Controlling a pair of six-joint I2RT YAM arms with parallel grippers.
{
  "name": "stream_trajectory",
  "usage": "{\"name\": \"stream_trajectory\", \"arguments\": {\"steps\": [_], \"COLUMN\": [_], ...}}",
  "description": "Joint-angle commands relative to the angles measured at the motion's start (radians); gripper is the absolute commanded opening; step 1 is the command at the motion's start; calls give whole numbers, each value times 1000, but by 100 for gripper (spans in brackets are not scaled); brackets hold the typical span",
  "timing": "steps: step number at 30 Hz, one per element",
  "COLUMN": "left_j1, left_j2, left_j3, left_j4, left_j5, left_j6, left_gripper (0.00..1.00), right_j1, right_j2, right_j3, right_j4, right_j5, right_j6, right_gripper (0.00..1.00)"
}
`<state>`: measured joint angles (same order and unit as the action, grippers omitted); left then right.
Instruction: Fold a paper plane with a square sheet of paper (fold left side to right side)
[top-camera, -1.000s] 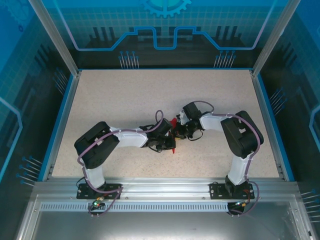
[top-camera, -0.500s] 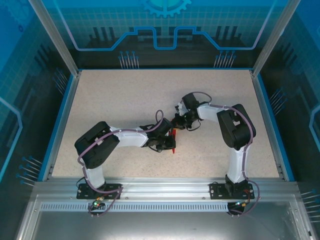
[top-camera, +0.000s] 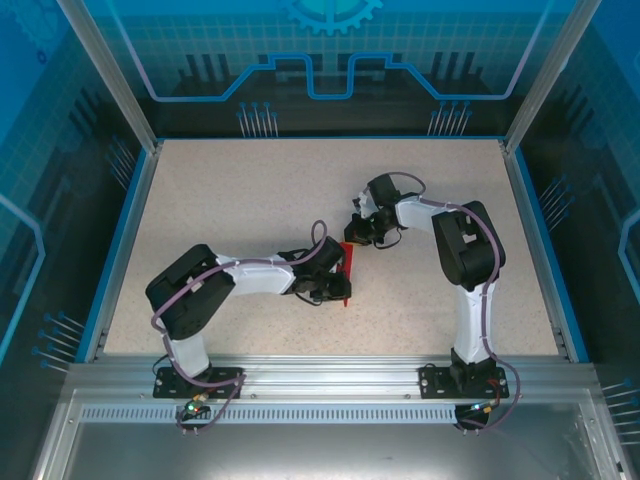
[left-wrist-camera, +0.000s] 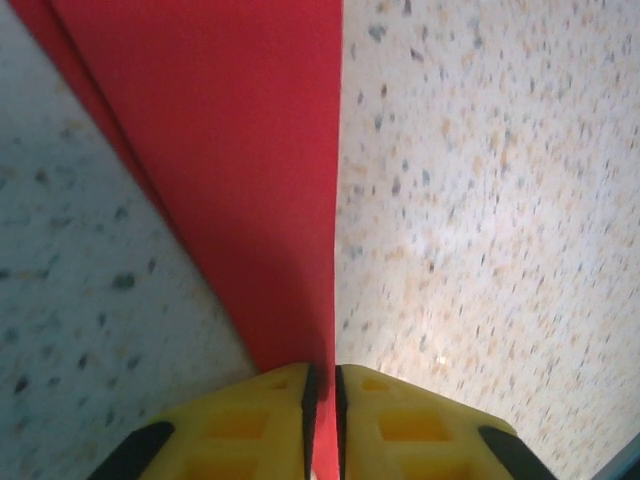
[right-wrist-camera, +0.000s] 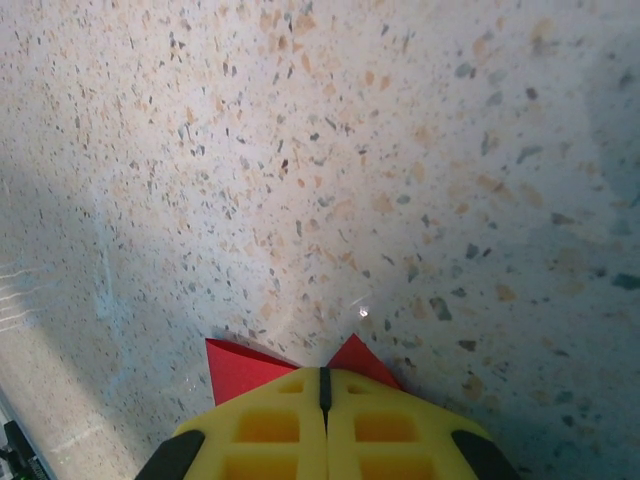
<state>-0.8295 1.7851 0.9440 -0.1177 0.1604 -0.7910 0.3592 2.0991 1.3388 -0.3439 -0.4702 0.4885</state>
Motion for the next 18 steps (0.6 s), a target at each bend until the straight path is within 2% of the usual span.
{"name": "stream_trajectory", "arguments": {"steps": [1,5,14,18], "left_j1": [-14,8,121,147], "left_j2": [-92,-118,-7,43], "left_j3": [61,126,137,152], "left_j4": [-139,-172,-25,39], "left_j5": [-4,16,184,250], "left_j6": [84,132,165,169], "left_gripper": [23,27,17,16], "right_j1": [-22,-17,-13,-9], "right_j2": [44,45,47,53], "right_j3": [-24,-22,-21,-14], "right_j4": [25,18,14,4], "right_j5": [68,68,68,70], "right_j6": [-16,-22,-22,-27], "right_gripper": [5,5,5,5]}}
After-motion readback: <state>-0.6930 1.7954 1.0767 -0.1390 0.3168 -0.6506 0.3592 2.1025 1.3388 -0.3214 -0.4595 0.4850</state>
